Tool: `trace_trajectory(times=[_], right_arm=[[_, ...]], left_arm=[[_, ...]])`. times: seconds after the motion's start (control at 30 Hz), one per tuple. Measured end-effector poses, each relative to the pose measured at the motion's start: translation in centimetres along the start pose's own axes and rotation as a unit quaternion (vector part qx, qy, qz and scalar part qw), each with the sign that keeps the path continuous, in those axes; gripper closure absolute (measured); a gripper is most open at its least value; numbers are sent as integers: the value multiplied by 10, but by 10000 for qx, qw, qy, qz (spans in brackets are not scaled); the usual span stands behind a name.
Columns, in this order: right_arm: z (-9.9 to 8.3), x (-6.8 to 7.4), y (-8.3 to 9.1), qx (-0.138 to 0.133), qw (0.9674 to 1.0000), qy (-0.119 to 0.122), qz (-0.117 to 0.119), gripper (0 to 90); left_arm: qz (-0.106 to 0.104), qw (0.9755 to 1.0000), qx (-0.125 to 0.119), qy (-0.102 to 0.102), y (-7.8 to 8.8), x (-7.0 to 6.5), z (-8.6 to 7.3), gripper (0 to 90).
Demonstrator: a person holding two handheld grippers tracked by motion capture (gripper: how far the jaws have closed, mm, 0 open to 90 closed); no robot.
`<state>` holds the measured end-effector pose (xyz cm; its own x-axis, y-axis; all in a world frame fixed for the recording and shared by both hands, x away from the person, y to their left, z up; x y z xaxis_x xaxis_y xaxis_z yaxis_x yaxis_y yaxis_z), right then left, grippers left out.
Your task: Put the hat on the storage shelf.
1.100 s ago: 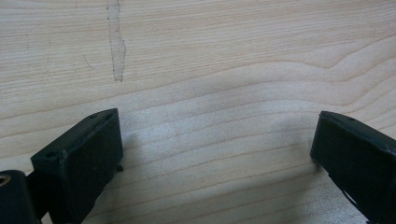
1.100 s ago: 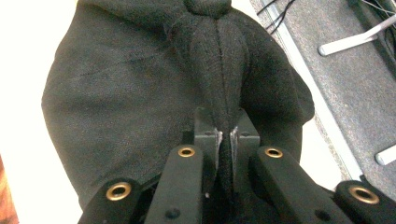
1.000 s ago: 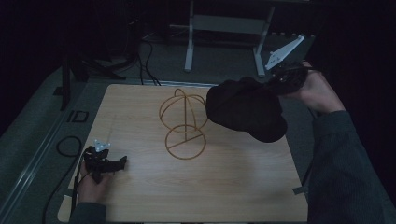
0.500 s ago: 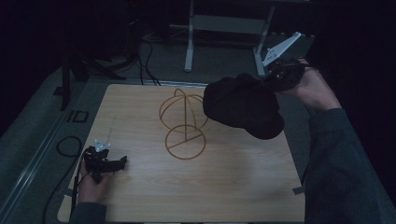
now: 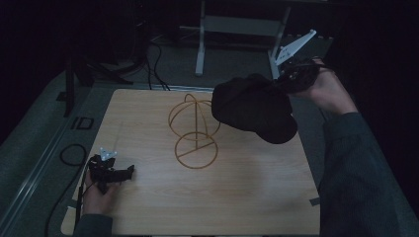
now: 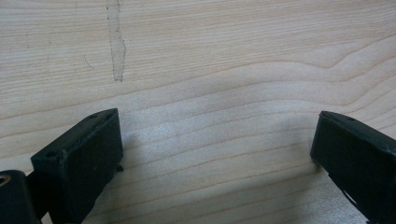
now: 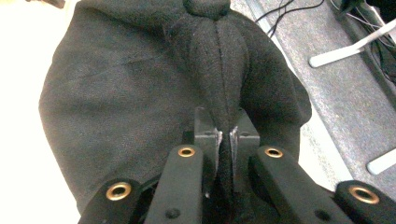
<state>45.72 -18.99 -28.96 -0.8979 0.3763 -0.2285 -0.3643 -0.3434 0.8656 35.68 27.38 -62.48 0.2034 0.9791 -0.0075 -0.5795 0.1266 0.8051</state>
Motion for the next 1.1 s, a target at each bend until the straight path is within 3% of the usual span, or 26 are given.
trace_trajectory(times=[1.1], right_arm=[[38, 7, -11, -462, 9989, 86, -33, 846]], left_arm=[[0, 10000, 16, -12, 0, 0, 0, 21]])
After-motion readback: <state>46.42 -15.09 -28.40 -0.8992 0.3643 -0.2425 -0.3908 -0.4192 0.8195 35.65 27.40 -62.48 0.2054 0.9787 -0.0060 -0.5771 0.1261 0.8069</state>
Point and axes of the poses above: each handheld gripper's, and its own axes: y roughly backward along the jaws, z roughly out of its top, x roughly to its left, the point moved 8 cm from there along -y, roughly forward along the jaws, and after that the axes turned 7 degrees about x, right-handed, at the moved point
